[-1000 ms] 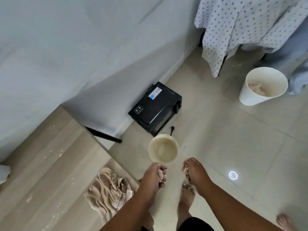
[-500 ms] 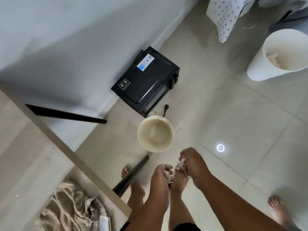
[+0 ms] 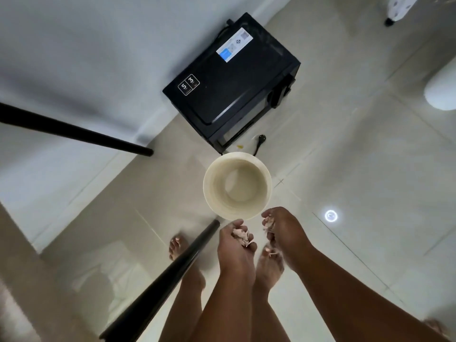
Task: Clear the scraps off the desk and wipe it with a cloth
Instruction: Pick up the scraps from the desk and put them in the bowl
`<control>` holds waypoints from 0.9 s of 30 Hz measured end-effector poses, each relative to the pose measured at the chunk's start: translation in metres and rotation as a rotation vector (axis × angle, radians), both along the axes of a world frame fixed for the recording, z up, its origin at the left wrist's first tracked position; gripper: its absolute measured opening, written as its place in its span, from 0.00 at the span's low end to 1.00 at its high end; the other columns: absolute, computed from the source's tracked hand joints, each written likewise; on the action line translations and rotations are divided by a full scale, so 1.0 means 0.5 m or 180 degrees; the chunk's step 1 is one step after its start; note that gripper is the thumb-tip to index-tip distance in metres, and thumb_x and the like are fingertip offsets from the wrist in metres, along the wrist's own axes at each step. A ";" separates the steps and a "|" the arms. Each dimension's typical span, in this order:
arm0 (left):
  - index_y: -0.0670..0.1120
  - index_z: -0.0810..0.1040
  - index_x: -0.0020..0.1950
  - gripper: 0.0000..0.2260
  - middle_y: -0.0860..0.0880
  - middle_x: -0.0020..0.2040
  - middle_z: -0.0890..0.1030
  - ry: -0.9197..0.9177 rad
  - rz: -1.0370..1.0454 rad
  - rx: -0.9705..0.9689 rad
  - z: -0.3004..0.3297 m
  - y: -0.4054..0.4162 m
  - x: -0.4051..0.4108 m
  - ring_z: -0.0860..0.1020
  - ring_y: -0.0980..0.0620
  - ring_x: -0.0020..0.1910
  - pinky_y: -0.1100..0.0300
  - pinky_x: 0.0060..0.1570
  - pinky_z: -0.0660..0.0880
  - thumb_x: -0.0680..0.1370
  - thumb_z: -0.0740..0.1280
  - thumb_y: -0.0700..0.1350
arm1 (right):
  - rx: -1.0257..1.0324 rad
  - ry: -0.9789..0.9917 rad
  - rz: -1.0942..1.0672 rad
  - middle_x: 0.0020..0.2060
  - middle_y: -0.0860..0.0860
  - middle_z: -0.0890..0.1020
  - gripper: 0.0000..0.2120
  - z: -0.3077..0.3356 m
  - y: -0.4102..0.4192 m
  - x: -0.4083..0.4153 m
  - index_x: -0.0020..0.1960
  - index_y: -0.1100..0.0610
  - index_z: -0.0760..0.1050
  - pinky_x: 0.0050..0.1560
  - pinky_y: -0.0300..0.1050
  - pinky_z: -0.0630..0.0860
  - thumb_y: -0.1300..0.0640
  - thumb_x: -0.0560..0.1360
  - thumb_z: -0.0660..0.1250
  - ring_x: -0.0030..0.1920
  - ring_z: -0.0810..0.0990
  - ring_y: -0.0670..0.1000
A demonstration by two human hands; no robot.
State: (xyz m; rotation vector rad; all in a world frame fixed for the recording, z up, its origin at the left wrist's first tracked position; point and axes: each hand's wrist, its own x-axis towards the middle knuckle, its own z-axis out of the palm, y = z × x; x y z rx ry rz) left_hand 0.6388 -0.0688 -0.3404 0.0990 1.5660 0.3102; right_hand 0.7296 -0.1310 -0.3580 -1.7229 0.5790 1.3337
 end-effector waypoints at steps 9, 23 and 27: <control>0.42 0.77 0.58 0.14 0.47 0.37 0.74 -0.0021 0.0322 0.0223 -0.128 0.045 0.005 0.71 0.51 0.32 0.60 0.34 0.63 0.78 0.55 0.37 | 0.0084 -0.0112 0.0139 0.35 0.54 0.75 0.06 -0.112 0.053 0.013 0.43 0.54 0.71 0.28 0.39 0.59 0.63 0.72 0.57 0.27 0.68 0.50; 0.39 0.77 0.63 0.14 0.40 0.55 0.78 0.0062 0.0209 0.0615 -0.210 0.059 0.005 0.79 0.47 0.46 0.58 0.44 0.81 0.82 0.58 0.29 | 0.0262 -0.0593 0.0384 0.36 0.52 0.78 0.04 -0.199 0.081 0.032 0.51 0.54 0.78 0.30 0.42 0.67 0.56 0.79 0.65 0.36 0.75 0.51; 0.40 0.77 0.64 0.12 0.42 0.59 0.80 0.0111 0.0239 0.0650 -0.211 0.062 0.004 0.82 0.49 0.50 0.59 0.46 0.82 0.82 0.63 0.31 | 0.0257 -0.0617 0.0306 0.36 0.52 0.80 0.05 -0.204 0.081 0.034 0.54 0.53 0.80 0.31 0.43 0.69 0.54 0.80 0.68 0.36 0.77 0.51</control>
